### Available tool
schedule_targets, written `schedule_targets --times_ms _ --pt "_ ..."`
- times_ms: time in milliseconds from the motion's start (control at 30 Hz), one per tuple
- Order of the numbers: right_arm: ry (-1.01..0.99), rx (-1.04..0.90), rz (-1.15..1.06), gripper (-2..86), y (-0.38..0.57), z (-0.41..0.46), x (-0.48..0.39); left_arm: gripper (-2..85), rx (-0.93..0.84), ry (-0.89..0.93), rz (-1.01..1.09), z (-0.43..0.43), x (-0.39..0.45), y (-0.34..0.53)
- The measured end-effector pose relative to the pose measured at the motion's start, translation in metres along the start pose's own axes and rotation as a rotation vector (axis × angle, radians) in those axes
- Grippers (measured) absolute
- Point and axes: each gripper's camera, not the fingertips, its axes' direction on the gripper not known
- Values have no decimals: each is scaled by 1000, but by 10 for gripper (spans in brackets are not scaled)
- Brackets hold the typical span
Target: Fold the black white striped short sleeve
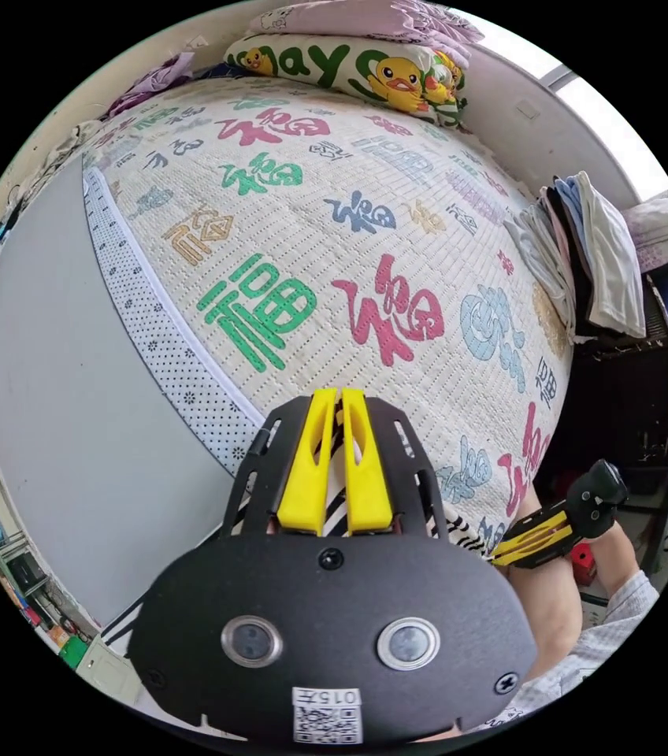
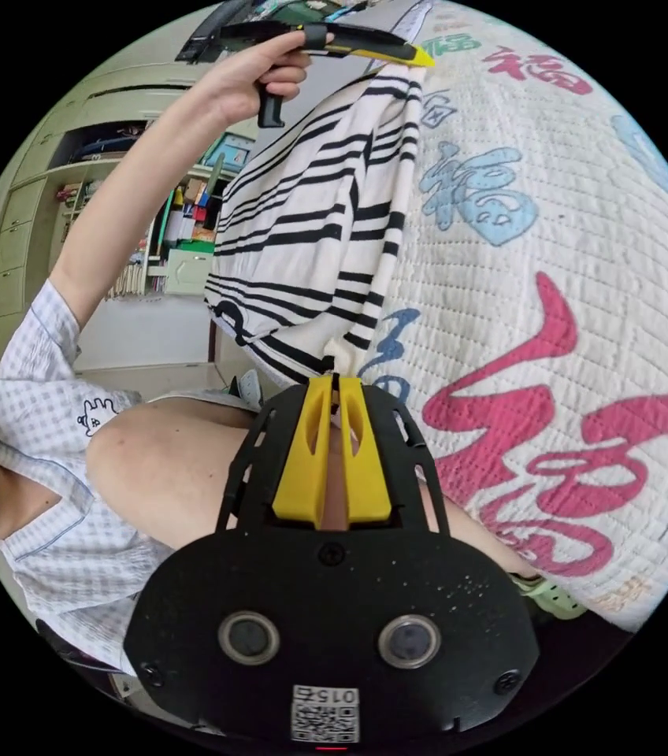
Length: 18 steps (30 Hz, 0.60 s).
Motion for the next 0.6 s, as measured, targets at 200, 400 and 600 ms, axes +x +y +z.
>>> schedule_targets --times_ms 200,400,600 --pt "110 317 126 5 44 -95 4 6 251 133 -60 -60 -24 -18" --pt "185 499 12 5 54 -169 -78 5 456 286 -46 -131 -61 -5" --pt "173 272 -341 5 -30 -99 -235 5 563 384 -94 -171 -153 107"
